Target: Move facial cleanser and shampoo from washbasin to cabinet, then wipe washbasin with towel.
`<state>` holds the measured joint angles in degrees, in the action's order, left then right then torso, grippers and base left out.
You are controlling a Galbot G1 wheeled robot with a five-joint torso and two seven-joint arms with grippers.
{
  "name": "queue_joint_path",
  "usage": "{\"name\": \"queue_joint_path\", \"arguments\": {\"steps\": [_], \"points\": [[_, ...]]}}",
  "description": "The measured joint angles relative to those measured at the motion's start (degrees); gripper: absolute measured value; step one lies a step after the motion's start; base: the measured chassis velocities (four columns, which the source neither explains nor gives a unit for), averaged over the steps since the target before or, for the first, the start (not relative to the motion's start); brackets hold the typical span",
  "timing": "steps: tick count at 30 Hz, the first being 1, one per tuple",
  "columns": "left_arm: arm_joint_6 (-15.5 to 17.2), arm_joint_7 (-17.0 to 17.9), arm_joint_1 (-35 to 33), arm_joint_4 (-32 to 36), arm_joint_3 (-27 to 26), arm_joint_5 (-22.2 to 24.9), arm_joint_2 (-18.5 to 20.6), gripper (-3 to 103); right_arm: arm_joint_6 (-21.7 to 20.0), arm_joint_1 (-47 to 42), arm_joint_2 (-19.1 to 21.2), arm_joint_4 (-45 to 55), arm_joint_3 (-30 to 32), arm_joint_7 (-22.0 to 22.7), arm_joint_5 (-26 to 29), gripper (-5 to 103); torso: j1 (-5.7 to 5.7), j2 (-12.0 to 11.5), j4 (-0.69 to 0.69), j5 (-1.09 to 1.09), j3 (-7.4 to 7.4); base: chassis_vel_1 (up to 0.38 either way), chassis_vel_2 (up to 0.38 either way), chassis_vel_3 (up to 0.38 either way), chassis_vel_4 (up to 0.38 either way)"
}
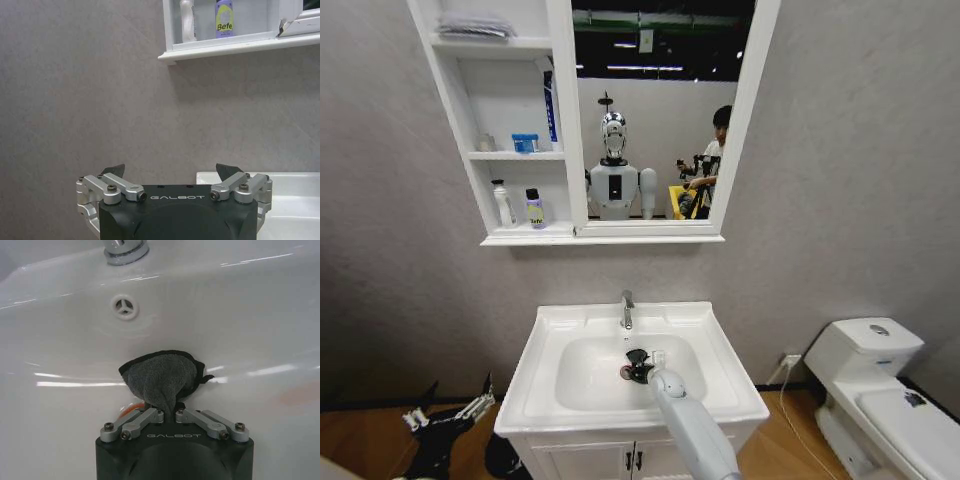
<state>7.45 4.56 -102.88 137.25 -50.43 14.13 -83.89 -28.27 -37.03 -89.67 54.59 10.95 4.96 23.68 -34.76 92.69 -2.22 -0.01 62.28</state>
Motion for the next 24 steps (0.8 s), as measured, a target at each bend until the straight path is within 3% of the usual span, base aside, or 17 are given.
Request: {"name": "queue_joint_path", "arguments": {"steps": [5, 24], "points": [[0.0, 0.0, 0.0, 0.0, 0.0, 0.0, 0.0, 100, 0.09, 0.61, -2.36, -1.95, 0.14, -0.65, -0.12, 5, 0.0, 0.0, -0.03, 0.0, 0.0, 0.0, 0.0, 0.0, 0.0], [0.0, 0.0, 0.0, 0.0, 0.0, 0.0, 0.0, 100, 2.16, 0.33, -2.34, -1.71, 1.3, -1.95, -3.28, 5, -0.02, -0.03, 0.07, 0.04, 0.03, 0.0, 0.0, 0.0, 0.0]]}}
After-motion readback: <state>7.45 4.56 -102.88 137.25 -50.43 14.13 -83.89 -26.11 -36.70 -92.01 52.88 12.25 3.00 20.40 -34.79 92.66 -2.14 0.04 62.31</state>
